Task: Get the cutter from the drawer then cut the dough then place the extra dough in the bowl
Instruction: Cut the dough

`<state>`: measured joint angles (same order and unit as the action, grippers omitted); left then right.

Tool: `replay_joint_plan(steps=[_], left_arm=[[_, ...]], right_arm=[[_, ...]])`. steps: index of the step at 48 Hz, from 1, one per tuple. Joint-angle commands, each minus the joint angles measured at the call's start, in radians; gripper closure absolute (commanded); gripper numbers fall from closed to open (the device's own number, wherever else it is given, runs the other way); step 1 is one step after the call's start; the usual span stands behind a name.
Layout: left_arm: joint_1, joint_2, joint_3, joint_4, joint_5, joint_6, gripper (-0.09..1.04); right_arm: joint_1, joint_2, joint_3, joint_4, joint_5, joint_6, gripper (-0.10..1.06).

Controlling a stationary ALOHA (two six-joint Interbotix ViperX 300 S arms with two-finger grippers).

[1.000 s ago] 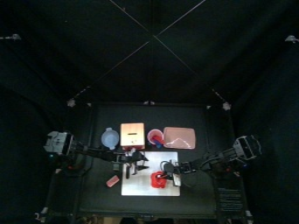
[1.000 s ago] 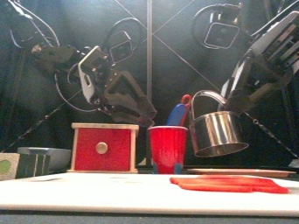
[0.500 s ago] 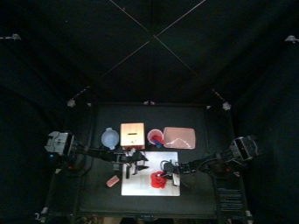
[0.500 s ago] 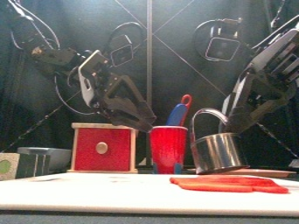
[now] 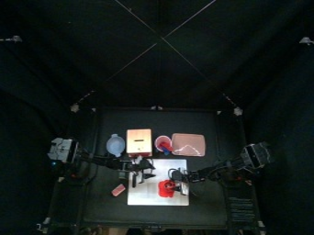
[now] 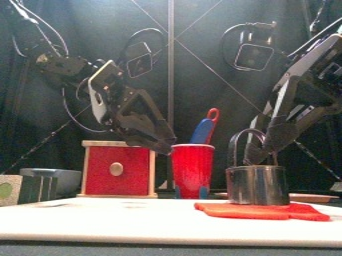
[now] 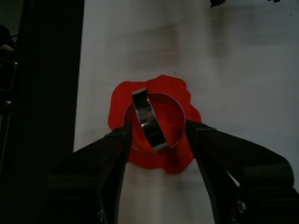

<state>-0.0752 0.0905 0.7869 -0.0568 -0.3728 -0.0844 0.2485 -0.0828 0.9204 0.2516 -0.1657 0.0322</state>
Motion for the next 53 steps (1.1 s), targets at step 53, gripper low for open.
replay_joint_plan(steps=[53], left_arm=[[-0.063,0.035,-0.094,-0.043,-0.026,0.002,0.12]], right_arm=[[-0.075,-0.423,0.276,-0.028,-0.186,-0.008,0.09]])
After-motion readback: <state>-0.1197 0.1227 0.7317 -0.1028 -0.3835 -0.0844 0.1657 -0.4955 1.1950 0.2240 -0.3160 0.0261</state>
